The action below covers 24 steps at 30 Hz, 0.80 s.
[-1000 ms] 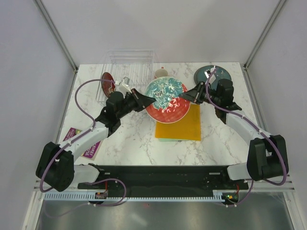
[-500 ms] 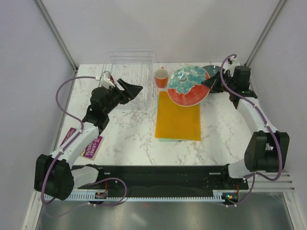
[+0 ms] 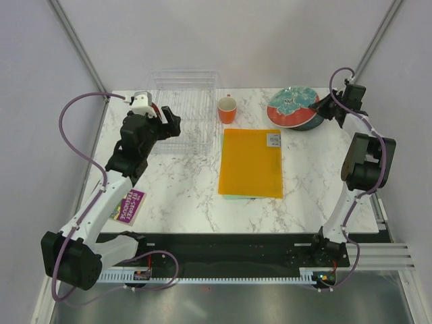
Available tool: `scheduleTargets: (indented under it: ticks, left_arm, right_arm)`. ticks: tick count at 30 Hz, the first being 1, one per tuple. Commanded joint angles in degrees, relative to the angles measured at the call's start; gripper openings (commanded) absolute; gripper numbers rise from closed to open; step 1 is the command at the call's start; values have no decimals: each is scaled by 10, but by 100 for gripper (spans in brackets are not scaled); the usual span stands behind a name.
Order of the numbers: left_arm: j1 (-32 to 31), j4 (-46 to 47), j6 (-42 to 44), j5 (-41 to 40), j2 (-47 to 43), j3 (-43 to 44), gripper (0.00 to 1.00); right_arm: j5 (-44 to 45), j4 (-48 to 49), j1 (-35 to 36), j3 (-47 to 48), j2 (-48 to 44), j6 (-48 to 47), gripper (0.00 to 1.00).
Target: Unload the plates from the dish rack
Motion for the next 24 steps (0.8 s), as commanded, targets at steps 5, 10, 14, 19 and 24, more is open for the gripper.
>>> scheduleTargets:
  ticks: [5,10,14,19,24]
  left_arm:
    - [1,-21,154,-144,10,15,95]
    - [2,-11,151,-145,29,16,95]
    - [1,-11,147,-142,43,17,95]
    - [1,-11,151,-149,47,17,95]
    - [1,-12,148,-152,42,17,95]
  right_arm:
    - [-83,131,-31,152,89,102,0]
    - [-89,143,-40,171,129,112,0]
    - [-88,143,-43,170,145,113,0]
    - [-87,141,-43,160,158,113,0]
    - [-105,137,-43,154,175,126,20]
